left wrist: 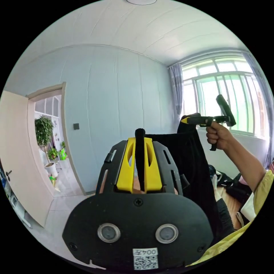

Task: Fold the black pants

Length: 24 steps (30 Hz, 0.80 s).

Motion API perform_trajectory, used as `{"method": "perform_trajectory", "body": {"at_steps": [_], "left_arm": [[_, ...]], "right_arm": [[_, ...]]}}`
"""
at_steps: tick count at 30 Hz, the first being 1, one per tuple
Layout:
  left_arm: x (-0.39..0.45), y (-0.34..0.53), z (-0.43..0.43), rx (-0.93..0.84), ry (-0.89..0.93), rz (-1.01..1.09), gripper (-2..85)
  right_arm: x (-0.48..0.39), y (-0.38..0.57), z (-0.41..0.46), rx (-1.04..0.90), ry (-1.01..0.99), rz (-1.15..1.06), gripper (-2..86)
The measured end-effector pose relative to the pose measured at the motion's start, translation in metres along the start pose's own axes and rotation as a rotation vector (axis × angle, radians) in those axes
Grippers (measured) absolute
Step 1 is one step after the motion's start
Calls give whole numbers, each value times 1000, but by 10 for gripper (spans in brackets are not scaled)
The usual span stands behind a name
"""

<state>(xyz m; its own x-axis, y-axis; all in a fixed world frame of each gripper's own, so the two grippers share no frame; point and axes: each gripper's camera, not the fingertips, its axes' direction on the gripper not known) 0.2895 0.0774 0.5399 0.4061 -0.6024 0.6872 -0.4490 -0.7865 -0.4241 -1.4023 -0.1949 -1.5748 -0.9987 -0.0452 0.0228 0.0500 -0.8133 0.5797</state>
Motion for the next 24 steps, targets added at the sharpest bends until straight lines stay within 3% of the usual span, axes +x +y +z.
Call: {"method": "perform_trajectory", "body": {"at_steps": [3, 5, 7, 10, 13, 17, 24], "left_arm": [[-21, -134, -43, 183, -110, 38, 12], [-19, -175, -85, 296, -97, 52, 12], [-10, -196, -115, 353, -63, 70, 12], [14, -176, -123, 346, -21, 119, 12], [38, -101, -81, 258, 66, 160, 12], [80, 74, 24, 33, 179, 204, 12], [160, 465, 164, -431, 331, 109, 11]], "right_arm": [[-30, -62, -18, 215, 40, -58, 49], [-56, -88, -49, 392, 79, -137, 49], [-79, -99, -83, 572, 111, -199, 49], [-78, -84, -94, 616, 45, -232, 51], [-55, -32, -68, 534, -23, -216, 52], [-15, 70, 2, 331, -57, -177, 52], [40, 370, 231, -393, -13, -80, 52]]}}
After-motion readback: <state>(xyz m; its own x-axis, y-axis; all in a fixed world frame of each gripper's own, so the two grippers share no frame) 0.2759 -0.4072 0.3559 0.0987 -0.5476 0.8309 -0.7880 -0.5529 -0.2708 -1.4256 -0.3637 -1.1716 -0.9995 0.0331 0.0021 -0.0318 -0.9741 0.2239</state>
